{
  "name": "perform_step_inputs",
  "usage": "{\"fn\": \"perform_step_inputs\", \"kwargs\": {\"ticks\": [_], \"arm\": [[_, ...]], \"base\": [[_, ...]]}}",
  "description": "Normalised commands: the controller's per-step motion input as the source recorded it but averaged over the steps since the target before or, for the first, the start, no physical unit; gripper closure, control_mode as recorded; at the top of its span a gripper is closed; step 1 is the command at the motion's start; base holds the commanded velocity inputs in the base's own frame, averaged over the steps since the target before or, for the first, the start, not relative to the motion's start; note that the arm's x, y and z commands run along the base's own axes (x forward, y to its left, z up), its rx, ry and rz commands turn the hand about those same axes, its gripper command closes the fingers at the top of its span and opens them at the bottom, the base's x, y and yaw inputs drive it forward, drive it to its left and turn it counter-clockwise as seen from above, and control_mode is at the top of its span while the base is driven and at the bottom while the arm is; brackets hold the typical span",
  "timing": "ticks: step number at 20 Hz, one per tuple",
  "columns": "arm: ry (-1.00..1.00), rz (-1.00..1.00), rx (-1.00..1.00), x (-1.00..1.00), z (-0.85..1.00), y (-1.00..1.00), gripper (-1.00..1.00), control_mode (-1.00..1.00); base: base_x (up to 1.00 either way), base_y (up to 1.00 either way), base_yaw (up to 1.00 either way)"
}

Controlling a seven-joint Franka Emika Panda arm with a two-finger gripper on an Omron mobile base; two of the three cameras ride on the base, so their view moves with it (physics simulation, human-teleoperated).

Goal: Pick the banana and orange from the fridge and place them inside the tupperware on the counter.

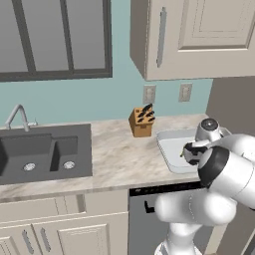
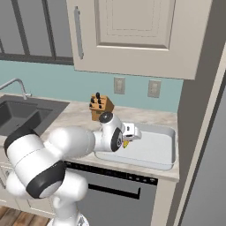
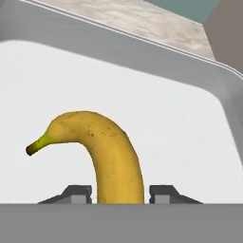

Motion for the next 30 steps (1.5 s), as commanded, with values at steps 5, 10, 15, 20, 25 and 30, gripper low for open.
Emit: {"fn": "perform_step_inputs", "kwargs": {"ticks": [5,10,15,20,25,30], "arm": [[0.00,0.00,0.00,0.00,0.10,-0.06,-1.00,-1.00],[0.00,0.00,0.00,-0.15,0.46,-0.06,-1.00,-1.00],[-0.01,0.00,0.00,-0.60,0.71,0.00,-1.00,-1.00],[-0.02,0.00,0.09,-0.63,0.77,0.00,-1.00,-1.00],[-0.03,0.00,0.23,-0.87,0.93,0.12,-1.00,-1.00],[-0.05,0.00,0.21,-0.95,0.88,0.47,-1.00,-1.00]], "base": [[0.00,0.00,0.00],[0.00,0.00,0.00],[0.00,0.00,0.00],[0.00,0.00,0.00],[0.00,0.00,0.00],[0.00,0.00,0.00]]}}
